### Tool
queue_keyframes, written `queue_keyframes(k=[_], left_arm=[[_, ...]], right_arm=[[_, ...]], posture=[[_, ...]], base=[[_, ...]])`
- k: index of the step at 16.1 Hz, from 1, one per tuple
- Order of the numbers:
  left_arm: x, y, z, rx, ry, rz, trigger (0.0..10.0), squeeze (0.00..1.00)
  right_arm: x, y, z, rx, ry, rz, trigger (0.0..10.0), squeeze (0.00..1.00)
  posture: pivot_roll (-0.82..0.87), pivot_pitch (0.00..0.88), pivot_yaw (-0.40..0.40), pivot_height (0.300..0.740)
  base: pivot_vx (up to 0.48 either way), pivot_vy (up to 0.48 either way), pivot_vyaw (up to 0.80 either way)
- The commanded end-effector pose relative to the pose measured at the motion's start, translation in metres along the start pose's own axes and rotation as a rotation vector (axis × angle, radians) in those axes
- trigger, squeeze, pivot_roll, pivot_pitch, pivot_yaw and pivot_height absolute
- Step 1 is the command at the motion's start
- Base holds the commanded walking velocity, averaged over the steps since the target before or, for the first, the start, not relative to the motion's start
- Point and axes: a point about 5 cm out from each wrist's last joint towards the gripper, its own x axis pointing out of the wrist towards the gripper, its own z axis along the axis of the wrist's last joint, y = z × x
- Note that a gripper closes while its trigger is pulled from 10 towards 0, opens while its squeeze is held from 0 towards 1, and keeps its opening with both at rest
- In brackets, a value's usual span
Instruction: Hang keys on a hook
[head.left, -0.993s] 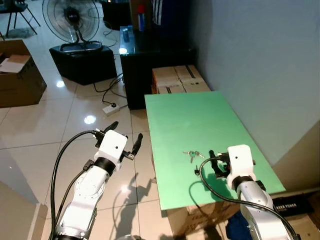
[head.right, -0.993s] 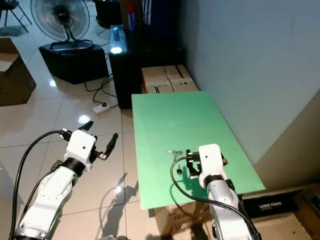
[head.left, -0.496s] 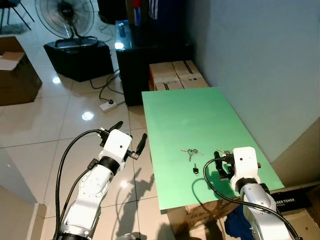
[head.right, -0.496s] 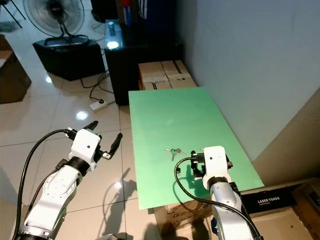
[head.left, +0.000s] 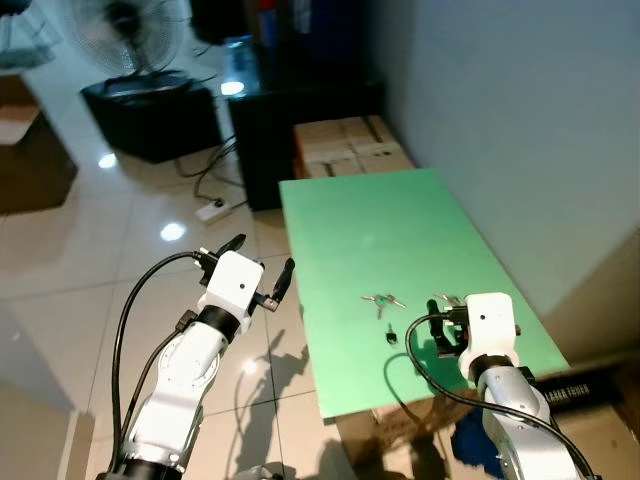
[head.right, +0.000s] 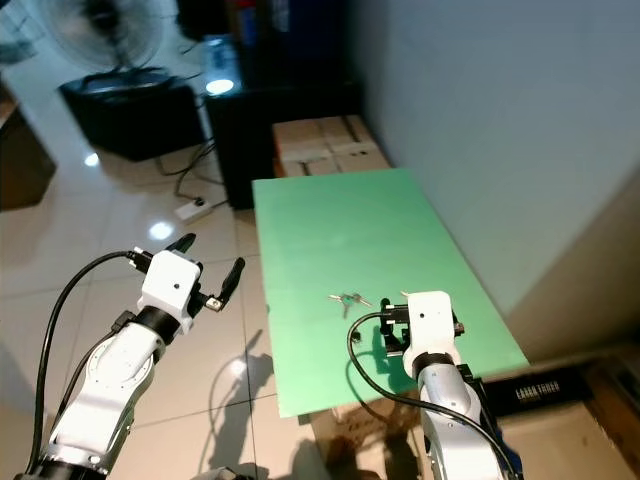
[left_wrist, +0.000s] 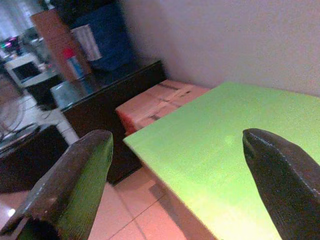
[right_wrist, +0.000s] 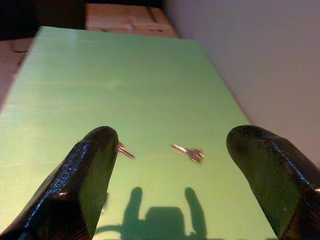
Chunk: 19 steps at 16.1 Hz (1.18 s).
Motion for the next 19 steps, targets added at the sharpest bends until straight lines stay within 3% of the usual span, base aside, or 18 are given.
queue_keyframes(k=[1, 9, 14, 19], left_arm=[[0.0011, 0.0001, 0.0014, 0.000, -0.010, -0.008, 10.0, 0.00], [-0.0003, -0.0020, 0.0058, 0.005, -0.047, -0.016, 10.0, 0.00], [-0.0019, -0.0026, 0.0049, 0.016, -0.041, -0.014, 10.0, 0.00], [-0.0026, -0.0023, 0.0042, 0.021, -0.039, -0.009, 10.0, 0.00]], right_arm=[[-0.0017, -0.0036, 0.0030, 0.015, -0.017, -0.018, 10.0, 0.00], [-0.0020, -0.0058, 0.0038, 0.015, -0.023, -0.018, 10.0, 0.00], [-0.0011, -0.0020, 0.0053, -0.010, -0.030, 0.001, 10.0, 0.00], [-0.0008, -0.0013, 0.0050, -0.018, -0.030, -0.001, 10.0, 0.00]], posture=[[-0.09, 0.038, 0.040, 0.740], [-0.09, 0.026, 0.030, 0.740], [-0.09, 0.026, 0.029, 0.740], [-0.08, 0.020, 0.030, 0.740]], base=[[0.000, 0.307, -0.56], [0.000, 0.263, -0.61], [0.000, -0.475, 0.00], [0.000, -0.157, 0.00]])
